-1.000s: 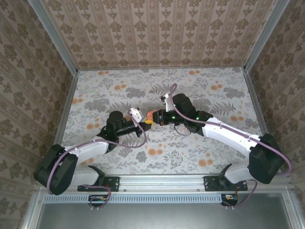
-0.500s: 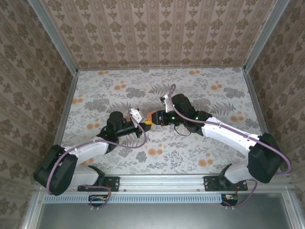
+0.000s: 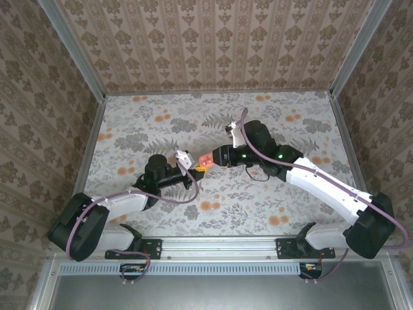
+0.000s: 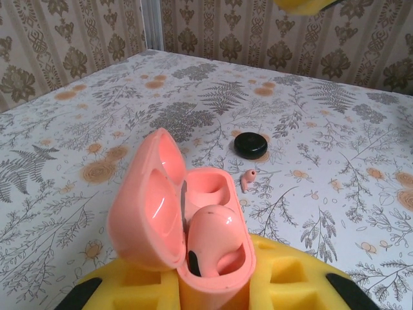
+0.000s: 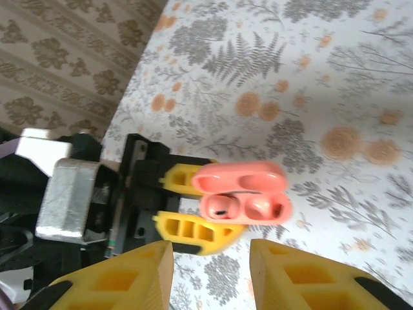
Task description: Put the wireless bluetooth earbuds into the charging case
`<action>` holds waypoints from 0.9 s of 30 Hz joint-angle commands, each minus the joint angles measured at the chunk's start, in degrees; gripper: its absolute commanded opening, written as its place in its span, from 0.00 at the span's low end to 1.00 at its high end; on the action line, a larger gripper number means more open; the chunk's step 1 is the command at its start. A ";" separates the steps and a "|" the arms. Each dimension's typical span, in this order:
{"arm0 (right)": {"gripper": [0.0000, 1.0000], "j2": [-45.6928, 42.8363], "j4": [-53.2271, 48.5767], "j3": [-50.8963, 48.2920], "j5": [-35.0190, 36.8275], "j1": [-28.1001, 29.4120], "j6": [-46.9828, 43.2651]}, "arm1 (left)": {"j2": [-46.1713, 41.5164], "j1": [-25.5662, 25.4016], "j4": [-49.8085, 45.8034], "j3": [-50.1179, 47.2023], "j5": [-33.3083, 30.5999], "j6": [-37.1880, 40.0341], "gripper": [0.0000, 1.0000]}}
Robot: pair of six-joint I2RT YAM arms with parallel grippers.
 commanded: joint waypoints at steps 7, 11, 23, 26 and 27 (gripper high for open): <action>0.39 5.15 -28.61 5.42 0.56 -13.08 -9.12 | 0.45 -0.40 2.66 -0.68 1.45 1.35 0.15; 0.44 10.96 -34.23 6.21 3.78 -16.18 -9.81 | 0.10 -0.40 2.88 -0.84 1.05 1.52 0.15; 0.50 21.74 -28.00 1.29 2.91 -18.03 -5.90 | -0.95 -0.15 2.47 -0.77 0.55 1.94 0.15; 0.50 23.47 -25.43 0.89 2.16 -18.56 -5.63 | -1.14 -0.13 2.36 -0.79 0.32 2.01 0.14; 0.50 24.10 -24.90 0.88 2.11 -18.70 -5.64 | -1.15 -0.05 2.36 -0.78 0.26 2.13 0.15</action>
